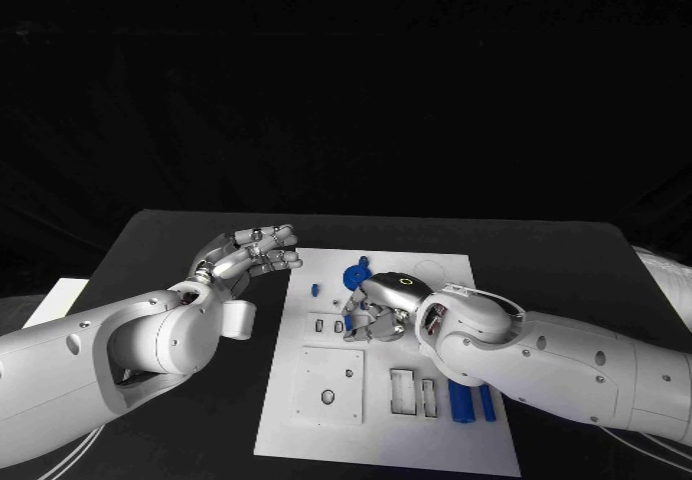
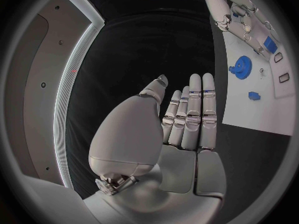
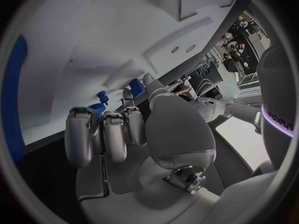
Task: Assemble the parts on the task board
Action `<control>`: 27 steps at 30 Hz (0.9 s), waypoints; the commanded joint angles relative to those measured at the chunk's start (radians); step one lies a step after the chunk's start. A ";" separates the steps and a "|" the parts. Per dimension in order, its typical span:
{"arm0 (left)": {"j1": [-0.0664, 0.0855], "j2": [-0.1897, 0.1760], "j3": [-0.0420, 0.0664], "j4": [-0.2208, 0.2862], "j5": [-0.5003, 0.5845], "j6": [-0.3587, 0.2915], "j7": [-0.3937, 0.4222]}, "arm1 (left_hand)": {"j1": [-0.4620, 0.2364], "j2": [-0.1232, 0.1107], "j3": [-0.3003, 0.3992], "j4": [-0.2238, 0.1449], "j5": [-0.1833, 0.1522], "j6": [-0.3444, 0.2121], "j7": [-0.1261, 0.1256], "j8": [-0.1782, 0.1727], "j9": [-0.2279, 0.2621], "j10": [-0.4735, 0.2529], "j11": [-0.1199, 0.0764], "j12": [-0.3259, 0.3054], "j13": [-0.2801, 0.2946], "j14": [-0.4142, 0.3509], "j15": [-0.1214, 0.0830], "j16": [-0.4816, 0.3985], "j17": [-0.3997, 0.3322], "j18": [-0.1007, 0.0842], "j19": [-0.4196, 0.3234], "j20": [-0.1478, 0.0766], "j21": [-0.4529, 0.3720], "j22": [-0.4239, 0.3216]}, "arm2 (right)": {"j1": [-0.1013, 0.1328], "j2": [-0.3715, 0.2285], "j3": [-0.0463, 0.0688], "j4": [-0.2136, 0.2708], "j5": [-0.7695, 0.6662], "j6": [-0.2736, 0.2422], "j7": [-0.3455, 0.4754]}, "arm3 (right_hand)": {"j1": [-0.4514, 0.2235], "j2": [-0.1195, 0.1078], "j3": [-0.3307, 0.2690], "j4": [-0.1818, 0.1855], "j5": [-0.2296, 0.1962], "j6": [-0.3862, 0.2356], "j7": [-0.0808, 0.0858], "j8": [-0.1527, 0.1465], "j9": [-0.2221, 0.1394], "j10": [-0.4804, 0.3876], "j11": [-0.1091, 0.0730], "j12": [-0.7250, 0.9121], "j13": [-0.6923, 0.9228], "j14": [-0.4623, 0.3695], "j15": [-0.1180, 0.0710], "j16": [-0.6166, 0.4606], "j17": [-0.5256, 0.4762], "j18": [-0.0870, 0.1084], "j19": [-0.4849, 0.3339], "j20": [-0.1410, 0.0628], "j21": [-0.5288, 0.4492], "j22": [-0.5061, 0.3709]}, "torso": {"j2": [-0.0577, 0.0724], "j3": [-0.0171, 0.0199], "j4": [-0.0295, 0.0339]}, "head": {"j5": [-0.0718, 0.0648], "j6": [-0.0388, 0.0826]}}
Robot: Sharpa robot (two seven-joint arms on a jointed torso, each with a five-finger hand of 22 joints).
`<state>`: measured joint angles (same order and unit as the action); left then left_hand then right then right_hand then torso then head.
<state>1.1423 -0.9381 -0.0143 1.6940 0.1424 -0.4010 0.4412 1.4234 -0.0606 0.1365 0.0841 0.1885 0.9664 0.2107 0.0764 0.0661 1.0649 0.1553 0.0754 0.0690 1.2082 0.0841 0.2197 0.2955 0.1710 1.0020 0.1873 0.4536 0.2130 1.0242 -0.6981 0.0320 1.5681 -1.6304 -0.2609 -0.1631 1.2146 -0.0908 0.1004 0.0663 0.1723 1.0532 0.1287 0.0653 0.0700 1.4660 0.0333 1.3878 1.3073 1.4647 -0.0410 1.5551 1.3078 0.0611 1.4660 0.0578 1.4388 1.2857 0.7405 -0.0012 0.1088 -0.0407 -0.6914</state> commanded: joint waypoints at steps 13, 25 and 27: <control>0.000 0.007 -0.003 -0.018 -0.191 0.076 -0.169 | -0.064 0.003 0.013 0.027 -0.001 0.095 -0.055 0.018 0.008 0.208 -0.078 0.067 0.034 0.258 -0.078 0.168 0.141 0.016 0.136 -0.066 0.160 0.083 | -0.017 -0.071 0.016 0.079 0.211 -0.330 0.286 | -0.003 -0.012 -0.036 0.014 0.008 -0.035 0.006 -0.003 -0.002 0.016 0.014 -0.030 0.156 0.097 0.012 -0.007 0.221 -0.003 0.005 0.013 -0.010 -0.009 | -0.003 0.0022 -0.0014 | 0.005 0.007; 0.012 0.050 -0.001 -0.081 -0.662 0.254 -0.716 | -0.221 0.005 -0.093 0.192 -0.001 0.113 -0.116 0.119 0.074 0.218 -0.136 0.772 0.677 0.360 -0.137 1.342 1.264 -0.078 0.425 -0.139 0.821 0.839 | 0.081 -0.271 0.034 0.149 0.569 -0.227 0.393 | 0.037 0.008 -0.032 -0.001 0.024 -0.060 0.012 -0.002 -0.002 -0.006 0.020 -0.072 0.135 0.088 0.017 -0.026 0.187 0.005 -0.012 0.018 -0.034 -0.050 | -0.023 0.0127 -0.0128 | 0.018 0.002; 0.021 0.065 -0.001 -0.094 -0.737 0.289 -0.804 | -0.241 0.015 -0.118 0.200 -0.004 0.118 -0.120 0.157 0.096 0.224 -0.141 0.889 0.794 0.363 -0.142 1.351 1.275 -0.089 0.440 -0.137 0.856 0.895 | 0.098 -0.294 0.034 0.147 0.603 -0.227 0.393 | 0.037 0.009 -0.032 -0.001 0.024 -0.060 0.012 -0.002 -0.002 -0.005 0.020 -0.071 0.135 0.088 0.017 -0.026 0.188 0.005 -0.012 0.018 -0.034 -0.050 | -0.026 0.0152 -0.0162 | 0.021 0.001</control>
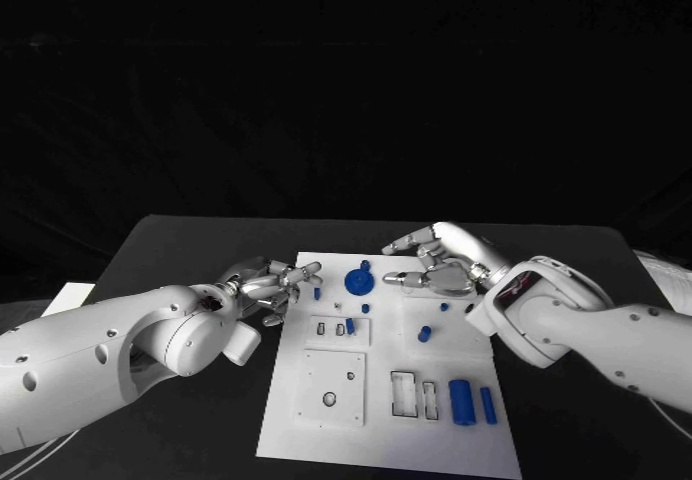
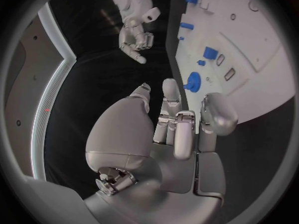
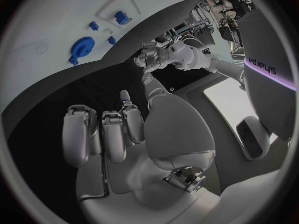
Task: Assemble the parts on the task board
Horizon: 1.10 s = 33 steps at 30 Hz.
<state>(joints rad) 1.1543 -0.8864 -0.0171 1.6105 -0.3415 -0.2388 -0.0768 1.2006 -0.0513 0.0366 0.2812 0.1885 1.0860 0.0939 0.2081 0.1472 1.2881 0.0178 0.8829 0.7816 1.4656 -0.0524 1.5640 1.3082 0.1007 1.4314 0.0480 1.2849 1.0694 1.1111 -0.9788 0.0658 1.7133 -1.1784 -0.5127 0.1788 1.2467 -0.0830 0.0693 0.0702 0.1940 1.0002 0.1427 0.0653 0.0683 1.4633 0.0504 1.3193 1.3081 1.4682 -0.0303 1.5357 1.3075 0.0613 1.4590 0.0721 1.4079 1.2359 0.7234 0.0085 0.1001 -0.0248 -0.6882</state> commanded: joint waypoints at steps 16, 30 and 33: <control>0.074 0.165 0.003 -0.088 -0.569 0.311 -0.639 | -0.083 0.035 -0.179 0.011 -0.139 -0.064 -0.040 0.287 0.238 0.038 -0.037 0.333 0.341 0.105 -0.028 0.007 0.263 -0.045 0.055 -0.021 0.128 0.210 | 0.062 -0.054 0.000 -0.072 0.214 0.066 -0.014 | 0.004 0.003 -0.011 -0.003 0.006 -0.010 -0.001 -0.001 0.001 -0.017 0.004 -0.033 0.118 0.077 0.007 -0.023 0.159 0.012 -0.019 0.005 -0.023 -0.036 | -0.017 0.0163 -0.0144 | 0.013 -0.016; 0.097 0.251 0.003 -0.140 -0.596 0.319 -0.681 | -0.069 0.054 -0.199 0.010 -0.132 -0.110 -0.049 0.370 0.329 0.048 -0.043 0.356 0.365 0.105 -0.034 0.007 0.263 -0.050 0.063 -0.026 0.144 0.240 | 0.067 -0.052 0.000 -0.095 0.202 0.111 -0.054 | 0.004 -0.002 -0.023 -0.004 0.009 -0.016 0.000 -0.001 0.002 -0.029 0.004 -0.058 0.104 0.072 0.008 -0.036 0.140 0.016 -0.029 0.006 -0.038 -0.061 | -0.015 0.0164 -0.0080 | 0.007 -0.023; 0.101 0.267 0.003 -0.154 -0.597 0.326 -0.683 | -0.061 0.059 -0.198 0.009 -0.125 -0.117 -0.049 0.379 0.340 0.047 -0.043 0.357 0.365 0.105 -0.034 0.007 0.263 -0.050 0.063 -0.026 0.145 0.242 | 0.067 -0.049 -0.001 -0.099 0.194 0.126 -0.061 | 0.004 -0.003 -0.026 -0.004 0.010 -0.017 0.000 -0.001 0.002 -0.031 0.005 -0.062 0.101 0.071 0.008 -0.039 0.136 0.017 -0.031 0.006 -0.041 -0.066 | -0.015 0.0159 -0.0065 | 0.005 -0.023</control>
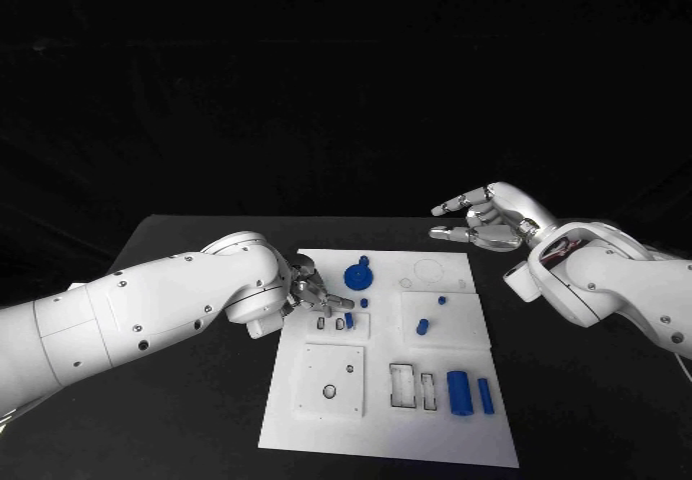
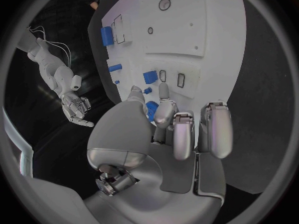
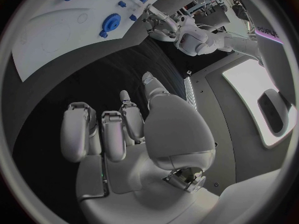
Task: Assemble the parts on the task board
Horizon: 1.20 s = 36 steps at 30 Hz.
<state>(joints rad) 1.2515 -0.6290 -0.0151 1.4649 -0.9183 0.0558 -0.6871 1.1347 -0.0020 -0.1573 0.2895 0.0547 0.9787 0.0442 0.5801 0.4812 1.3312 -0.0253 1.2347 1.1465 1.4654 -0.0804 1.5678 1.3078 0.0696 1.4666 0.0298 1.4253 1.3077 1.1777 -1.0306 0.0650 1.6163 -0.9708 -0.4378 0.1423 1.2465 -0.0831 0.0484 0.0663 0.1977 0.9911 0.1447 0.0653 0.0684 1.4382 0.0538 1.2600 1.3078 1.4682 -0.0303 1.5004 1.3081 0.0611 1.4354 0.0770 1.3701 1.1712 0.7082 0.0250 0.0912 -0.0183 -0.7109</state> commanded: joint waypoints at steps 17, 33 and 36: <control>0.016 0.078 -0.004 -0.071 -0.029 0.097 -0.087 | 0.031 0.018 -0.001 0.000 0.059 -0.029 -0.002 0.041 0.051 0.006 -0.002 0.011 0.007 0.105 -0.007 0.003 0.263 -0.021 0.030 -0.009 0.010 0.015 | 0.000 0.014 -0.002 -0.013 -0.020 0.080 -0.044 | 0.004 0.000 -0.009 0.002 0.011 -0.008 -0.002 0.000 0.002 -0.008 0.001 -0.007 0.098 0.070 0.008 -0.007 0.131 0.018 -0.009 0.001 -0.008 -0.007 | 0.002 -0.0011 0.0060 | -0.004 -0.008; 0.016 0.102 -0.006 -0.088 -0.037 0.120 -0.095 | 0.039 0.017 -0.007 0.000 0.089 -0.032 -0.008 0.063 0.080 0.012 -0.007 0.019 0.016 0.105 -0.011 0.003 0.263 -0.023 0.033 -0.012 0.016 0.028 | 0.000 0.021 -0.002 -0.020 -0.020 0.083 -0.045 | 0.002 0.002 -0.012 0.004 0.013 -0.007 -0.002 0.001 0.003 -0.008 0.001 -0.008 0.098 0.070 0.008 -0.007 0.131 0.018 -0.009 0.001 -0.009 -0.008 | 0.004 -0.0002 0.0088 | -0.009 -0.012; 0.016 0.107 -0.006 -0.093 -0.037 0.130 -0.098 | 0.045 0.019 -0.007 -0.001 0.096 -0.035 -0.008 0.066 0.086 0.013 -0.007 0.020 0.017 0.105 -0.011 0.003 0.263 -0.023 0.033 -0.012 0.017 0.030 | 0.000 0.023 -0.002 -0.022 -0.020 0.084 -0.045 | 0.001 0.003 -0.012 0.004 0.014 -0.007 -0.002 0.001 0.003 -0.008 0.001 -0.007 0.098 0.070 0.008 -0.008 0.130 0.018 -0.009 0.001 -0.009 -0.008 | 0.003 0.0005 0.0103 | -0.009 -0.014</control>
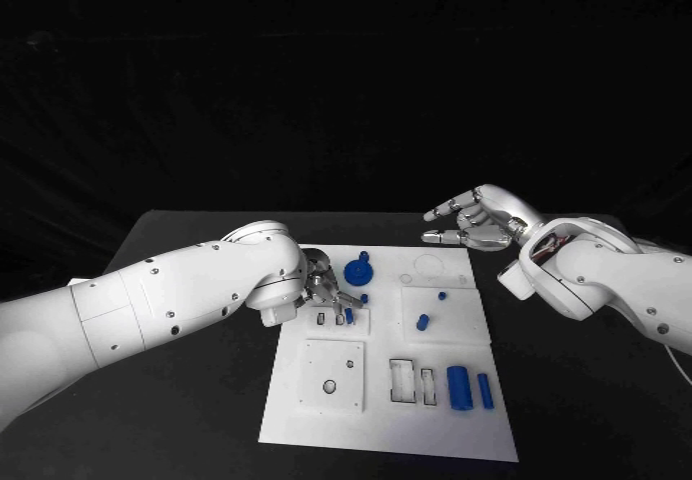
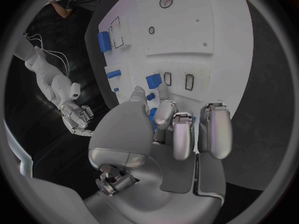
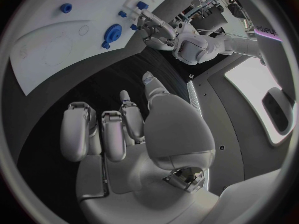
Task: Assemble the parts on the task board
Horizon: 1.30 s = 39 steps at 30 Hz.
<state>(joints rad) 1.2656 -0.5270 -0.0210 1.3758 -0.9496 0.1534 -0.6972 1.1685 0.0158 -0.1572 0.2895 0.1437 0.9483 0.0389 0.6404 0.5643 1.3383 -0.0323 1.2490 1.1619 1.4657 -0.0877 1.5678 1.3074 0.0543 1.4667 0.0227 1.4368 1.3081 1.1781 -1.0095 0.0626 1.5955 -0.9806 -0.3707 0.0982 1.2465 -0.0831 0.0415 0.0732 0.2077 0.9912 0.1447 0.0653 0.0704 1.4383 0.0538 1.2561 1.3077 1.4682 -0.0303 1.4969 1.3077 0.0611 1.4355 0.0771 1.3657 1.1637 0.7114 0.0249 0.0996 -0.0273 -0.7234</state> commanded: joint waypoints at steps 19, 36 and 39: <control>0.001 0.023 -0.005 -0.017 -0.012 0.058 -0.093 | 0.032 -0.001 -0.001 -0.004 0.012 -0.010 -0.004 0.012 0.016 0.008 -0.001 0.009 0.006 0.105 -0.005 0.003 0.263 -0.009 0.034 -0.006 0.009 0.035 | 0.000 0.008 -0.001 -0.006 -0.010 0.018 0.001 | 0.001 0.003 -0.006 -0.003 0.004 -0.007 -0.002 0.001 0.001 -0.008 0.001 -0.004 0.098 0.070 0.008 -0.004 0.131 0.018 -0.010 0.001 -0.005 -0.001 | 0.000 0.0005 0.0046 | -0.002 -0.008; 0.000 0.038 -0.005 -0.033 -0.013 0.062 -0.088 | 0.038 0.005 0.002 -0.002 0.021 -0.012 -0.005 0.015 0.023 0.011 -0.002 0.012 0.010 0.105 -0.006 0.003 0.263 -0.009 0.035 -0.007 0.011 0.040 | -0.001 0.013 -0.001 -0.008 -0.010 0.023 0.002 | 0.001 0.005 -0.007 -0.001 0.006 -0.007 -0.002 0.001 0.001 -0.008 0.001 -0.003 0.098 0.071 0.007 -0.004 0.131 0.018 -0.009 0.001 -0.005 -0.001 | 0.001 0.0006 0.0061 | -0.002 -0.012; 0.000 0.039 -0.005 -0.034 -0.012 0.067 -0.087 | 0.040 0.007 0.003 -0.002 0.022 -0.012 -0.005 0.016 0.025 0.011 -0.002 0.013 0.010 0.105 -0.006 0.003 0.263 -0.009 0.035 -0.007 0.011 0.040 | -0.001 0.014 -0.001 -0.009 -0.010 0.025 0.002 | 0.001 0.005 -0.007 -0.001 0.006 -0.007 -0.002 0.001 0.001 -0.008 0.001 -0.003 0.098 0.071 0.007 -0.004 0.131 0.018 -0.009 0.001 -0.005 -0.001 | 0.001 0.0010 0.0067 | -0.003 -0.012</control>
<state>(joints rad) 1.2653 -0.4910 -0.0265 1.3422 -0.9584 0.1975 -0.6981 1.1977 0.0213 -0.1572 0.2895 0.1613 0.9449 0.0356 0.6502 0.5875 1.3419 -0.0359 1.2582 1.1703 1.4656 -0.0877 1.5678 1.3080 0.0544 1.4666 0.0228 1.4444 1.3078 1.1778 -0.9972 0.0615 1.5872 -0.9819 -0.3624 0.0969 1.2464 -0.0830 0.0416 0.0732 0.2074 0.9913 0.1446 0.0652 0.0699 1.4383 0.0538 1.2563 1.3076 1.4682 -0.0303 1.4969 1.3073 0.0611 1.4356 0.0771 1.3658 1.1638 0.7124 0.0254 0.1055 -0.0289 -0.7348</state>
